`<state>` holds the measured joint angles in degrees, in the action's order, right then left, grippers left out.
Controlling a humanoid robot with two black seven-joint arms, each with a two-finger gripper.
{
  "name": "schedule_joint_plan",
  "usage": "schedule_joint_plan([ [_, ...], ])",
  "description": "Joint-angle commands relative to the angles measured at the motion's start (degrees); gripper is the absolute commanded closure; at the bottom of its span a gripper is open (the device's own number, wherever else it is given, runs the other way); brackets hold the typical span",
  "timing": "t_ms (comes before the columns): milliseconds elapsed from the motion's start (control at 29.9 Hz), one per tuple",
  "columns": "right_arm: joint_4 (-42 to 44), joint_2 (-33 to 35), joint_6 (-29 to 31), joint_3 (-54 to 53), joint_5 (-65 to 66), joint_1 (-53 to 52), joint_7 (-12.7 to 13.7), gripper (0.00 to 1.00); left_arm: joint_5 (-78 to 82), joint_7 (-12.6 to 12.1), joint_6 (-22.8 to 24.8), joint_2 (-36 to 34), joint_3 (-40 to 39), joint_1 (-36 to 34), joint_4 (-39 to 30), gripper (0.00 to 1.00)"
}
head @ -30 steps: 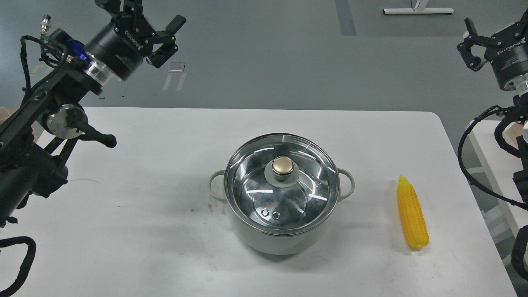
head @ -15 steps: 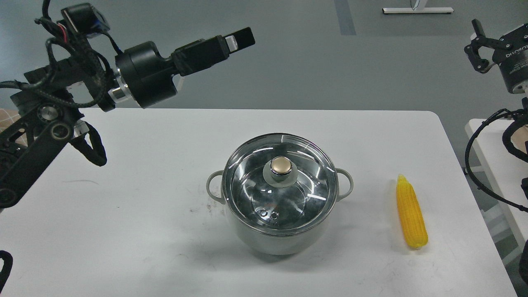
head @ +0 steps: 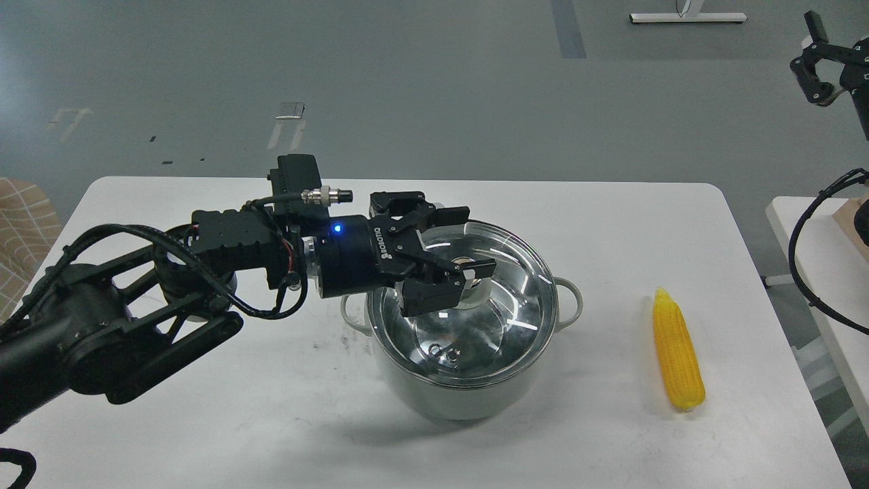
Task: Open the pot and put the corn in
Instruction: 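Reach the left gripper over the pot toward the lid's wooden knob, then close the left gripper on the glass lid's wooden knob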
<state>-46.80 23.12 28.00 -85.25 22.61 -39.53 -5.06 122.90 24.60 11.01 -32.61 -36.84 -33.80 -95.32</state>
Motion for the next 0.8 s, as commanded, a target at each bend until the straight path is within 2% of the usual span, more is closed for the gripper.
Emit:
schedule_joint_plan([
  [0,-0.05,-0.36,0.00,-0.01,-0.02,0.16,-0.04,0.00,0.32,-0.17,-0.91,0.62,1.06,0.40,0.22,0.25],
  [334,-0.05,-0.97,0.00,0.08,-0.02,0.16,0.05,0.00,0.41,-0.52,-1.43,3.34,1.15,0.14,6.98,0.25],
  [769,0.04,-2.11,0.00,0.08,0.07,0.24,-0.04,0.00,2.10,-0.52,-3.81,4.31,3.79,0.84,9.62,0.25],
])
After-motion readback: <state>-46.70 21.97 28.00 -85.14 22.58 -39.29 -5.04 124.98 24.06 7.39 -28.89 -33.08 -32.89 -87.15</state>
